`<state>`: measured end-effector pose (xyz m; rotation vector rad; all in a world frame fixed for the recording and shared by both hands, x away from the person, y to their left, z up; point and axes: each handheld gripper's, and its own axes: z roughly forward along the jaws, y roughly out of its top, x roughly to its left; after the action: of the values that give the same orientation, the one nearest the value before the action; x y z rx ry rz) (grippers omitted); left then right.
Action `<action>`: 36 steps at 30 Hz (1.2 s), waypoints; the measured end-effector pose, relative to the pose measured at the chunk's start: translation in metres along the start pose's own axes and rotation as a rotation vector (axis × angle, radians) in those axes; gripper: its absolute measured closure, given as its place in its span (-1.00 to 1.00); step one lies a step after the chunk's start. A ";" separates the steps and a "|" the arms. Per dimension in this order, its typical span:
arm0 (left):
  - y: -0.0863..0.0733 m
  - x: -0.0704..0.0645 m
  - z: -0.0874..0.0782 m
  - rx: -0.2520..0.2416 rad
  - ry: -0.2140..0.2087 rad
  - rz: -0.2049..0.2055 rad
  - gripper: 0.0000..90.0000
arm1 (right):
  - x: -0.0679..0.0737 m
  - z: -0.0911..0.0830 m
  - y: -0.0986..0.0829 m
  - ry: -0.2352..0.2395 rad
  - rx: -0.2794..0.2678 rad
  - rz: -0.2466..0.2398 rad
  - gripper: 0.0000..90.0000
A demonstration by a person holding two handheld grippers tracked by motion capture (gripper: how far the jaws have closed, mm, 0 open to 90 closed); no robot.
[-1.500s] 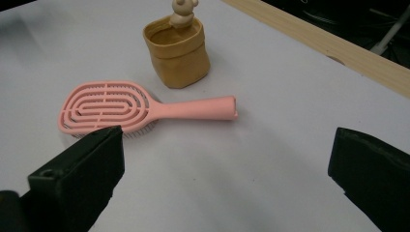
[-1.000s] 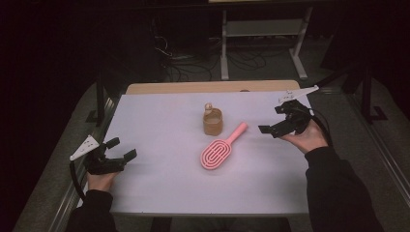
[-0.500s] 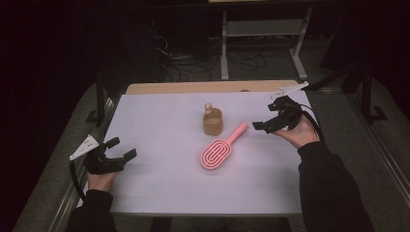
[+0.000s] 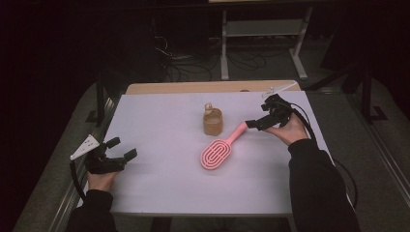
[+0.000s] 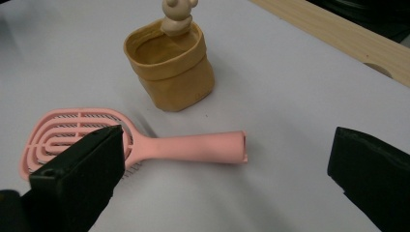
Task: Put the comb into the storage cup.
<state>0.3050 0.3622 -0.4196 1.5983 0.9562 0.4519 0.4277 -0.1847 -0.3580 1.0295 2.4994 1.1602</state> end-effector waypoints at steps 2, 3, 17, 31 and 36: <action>0.000 0.000 0.000 -0.001 0.000 0.000 -1.00 | 0.000 0.002 0.001 -0.001 0.005 -0.001 -1.00; 0.000 0.000 0.000 -0.001 0.000 0.000 -1.00 | 0.000 0.004 0.002 -0.002 0.006 -0.002 -1.00; 0.000 0.001 0.001 0.002 -0.001 0.001 -1.00 | -0.002 0.032 0.009 0.014 0.024 0.006 -0.68; 0.001 0.002 0.000 -0.014 0.010 0.002 -1.00 | 0.005 0.049 0.016 0.036 0.035 0.001 0.01; 0.000 0.002 0.001 -0.013 0.009 0.001 -1.00 | 0.006 0.056 0.014 0.024 0.054 -0.004 0.24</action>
<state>0.3067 0.3632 -0.4198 1.5866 0.9579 0.4656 0.4553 -0.1414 -0.3842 1.0298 2.5638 1.1164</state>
